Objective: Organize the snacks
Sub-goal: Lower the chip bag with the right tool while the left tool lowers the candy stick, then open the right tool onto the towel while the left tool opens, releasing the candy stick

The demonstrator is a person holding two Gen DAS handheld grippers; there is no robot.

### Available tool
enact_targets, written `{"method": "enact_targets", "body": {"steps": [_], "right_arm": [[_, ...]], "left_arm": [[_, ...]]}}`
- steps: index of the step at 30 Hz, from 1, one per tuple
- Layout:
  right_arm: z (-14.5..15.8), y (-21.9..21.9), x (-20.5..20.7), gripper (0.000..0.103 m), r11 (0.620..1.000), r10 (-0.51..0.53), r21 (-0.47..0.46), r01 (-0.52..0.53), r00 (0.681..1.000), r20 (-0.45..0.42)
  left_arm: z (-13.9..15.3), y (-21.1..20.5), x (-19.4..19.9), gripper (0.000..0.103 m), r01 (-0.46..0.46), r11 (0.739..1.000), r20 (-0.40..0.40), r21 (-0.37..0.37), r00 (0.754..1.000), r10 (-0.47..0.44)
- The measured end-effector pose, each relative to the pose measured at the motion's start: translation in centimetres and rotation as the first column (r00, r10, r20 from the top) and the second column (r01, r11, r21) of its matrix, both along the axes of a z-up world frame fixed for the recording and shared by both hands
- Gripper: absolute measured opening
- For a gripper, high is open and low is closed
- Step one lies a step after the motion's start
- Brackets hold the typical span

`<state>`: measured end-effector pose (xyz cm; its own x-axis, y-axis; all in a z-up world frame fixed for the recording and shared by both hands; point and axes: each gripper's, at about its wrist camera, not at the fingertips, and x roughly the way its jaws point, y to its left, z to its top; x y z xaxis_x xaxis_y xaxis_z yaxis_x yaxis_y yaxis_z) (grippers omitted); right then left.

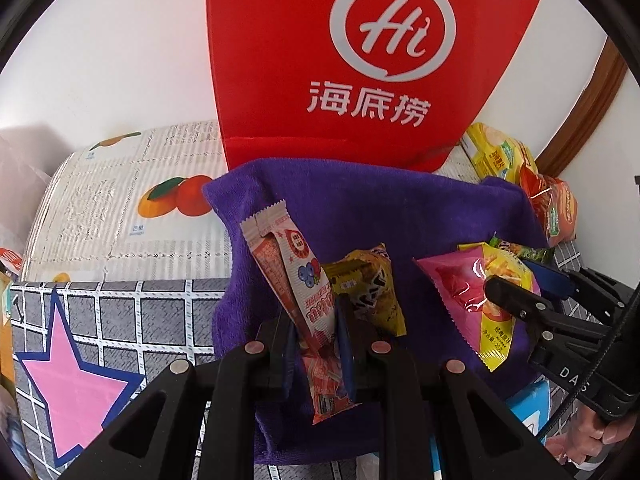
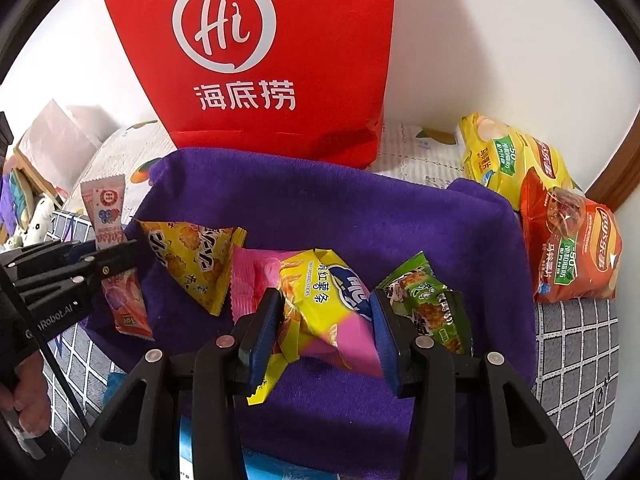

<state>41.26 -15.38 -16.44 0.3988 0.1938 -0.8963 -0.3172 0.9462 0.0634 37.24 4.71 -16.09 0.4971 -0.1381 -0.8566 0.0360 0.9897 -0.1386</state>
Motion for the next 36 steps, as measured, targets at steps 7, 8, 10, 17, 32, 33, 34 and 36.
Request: {"method": "enact_targets", "body": {"steps": [7, 8, 10, 17, 32, 33, 34, 36], "right_arm": [[-0.2, 0.5, -0.1, 0.046, 0.999, 0.025, -0.029, -0.024, 1.000, 0.004], [-0.3, 0.5, -0.1, 0.046, 0.999, 0.026, -0.030, -0.026, 1.000, 0.002], [-0.4, 0.4, -0.1, 0.046, 0.999, 0.028, -0.033, -0.028, 1.000, -0.002], [-0.2, 0.6, -0.3, 0.050, 0.998, 0.043, -0.041, -0.043, 0.999, -0.003], [2.9, -0.3, -0.9, 0.074, 1.000, 0.012, -0.022, -0.010, 0.996, 0.089], [3.3, -0.4, -1.1, 0.074, 1.000, 0.008, -0.027, -0.005, 0.994, 0.106], [3.9, -0.7, -1.3, 0.074, 0.999, -0.004, -0.034, 0.008, 0.992, 0.125], [4.9, -1.2, -1.6, 0.073, 0.999, -0.033, -0.034, 0.039, 0.988, 0.152]], "left_arm": [[-1.1, -0.7, 0.4, 0.018, 0.032, 0.999, -0.048, -0.013, 0.998, -0.032], [-1.3, -0.7, 0.5, 0.018, 0.033, 0.999, -0.059, -0.020, 0.998, -0.034], [-1.5, -0.8, 0.5, 0.018, 0.033, 0.999, -0.066, -0.014, 0.997, -0.034], [-1.6, -1.3, 0.5, 0.021, 0.046, 0.999, -0.074, 0.016, 0.996, -0.045], [0.9, -1.3, 0.2, 0.052, 0.041, 0.999, -0.022, 0.033, 0.999, -0.040], [1.2, -1.3, 0.1, 0.052, 0.037, 0.999, -0.017, 0.030, 0.999, -0.036], [1.6, -1.3, -0.1, 0.052, 0.034, 0.999, -0.011, 0.028, 0.999, -0.033], [2.3, -1.3, -0.5, 0.052, 0.041, 0.999, 0.006, 0.030, 0.999, -0.042]]}}
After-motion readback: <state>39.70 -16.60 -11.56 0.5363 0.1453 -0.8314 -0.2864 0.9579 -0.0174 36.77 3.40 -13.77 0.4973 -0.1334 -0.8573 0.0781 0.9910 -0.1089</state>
